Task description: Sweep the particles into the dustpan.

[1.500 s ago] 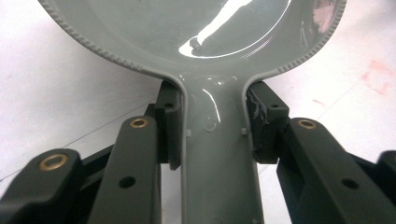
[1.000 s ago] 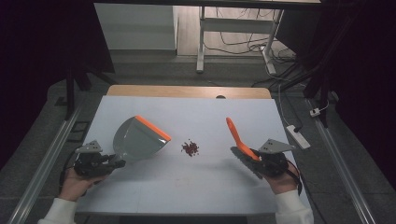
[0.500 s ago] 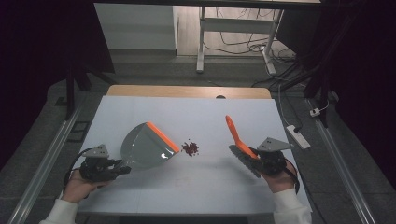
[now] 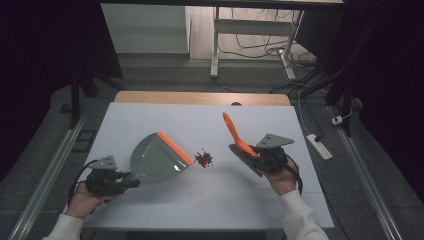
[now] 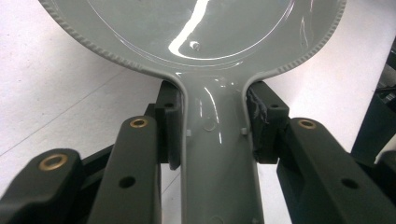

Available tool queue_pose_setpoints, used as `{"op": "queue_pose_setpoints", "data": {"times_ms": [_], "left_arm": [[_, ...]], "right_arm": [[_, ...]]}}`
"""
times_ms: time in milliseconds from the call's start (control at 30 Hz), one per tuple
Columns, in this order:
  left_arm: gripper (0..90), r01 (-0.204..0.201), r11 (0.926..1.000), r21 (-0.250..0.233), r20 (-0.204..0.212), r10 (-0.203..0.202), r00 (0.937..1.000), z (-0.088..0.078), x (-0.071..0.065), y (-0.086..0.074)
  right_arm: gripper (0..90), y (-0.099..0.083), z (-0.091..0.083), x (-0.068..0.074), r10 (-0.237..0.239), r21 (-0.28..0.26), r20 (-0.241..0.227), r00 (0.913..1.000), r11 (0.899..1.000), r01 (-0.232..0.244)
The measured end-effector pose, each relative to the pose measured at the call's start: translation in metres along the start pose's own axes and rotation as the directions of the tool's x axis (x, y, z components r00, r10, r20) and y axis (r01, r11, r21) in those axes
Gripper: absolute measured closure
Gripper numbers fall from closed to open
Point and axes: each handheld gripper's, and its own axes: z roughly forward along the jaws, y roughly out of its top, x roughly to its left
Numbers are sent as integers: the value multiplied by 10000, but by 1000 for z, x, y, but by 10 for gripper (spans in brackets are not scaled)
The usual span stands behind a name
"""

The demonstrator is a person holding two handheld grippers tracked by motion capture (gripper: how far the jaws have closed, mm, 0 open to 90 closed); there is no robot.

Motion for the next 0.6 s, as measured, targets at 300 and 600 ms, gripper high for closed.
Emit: {"op": "queue_pose_setpoints", "data": {"times_ms": [300,600], "left_arm": [[620,139,9999,-58,-95,-140,9999,-5,0,-1],[619,-100,9995,292,150,95,9998,1,-4,0]], "right_arm": [[699,18,27,9,-187,204,-488,9986,9996,197],[699,35,53,10,-251,268,-649,9976,9993,269]]}}
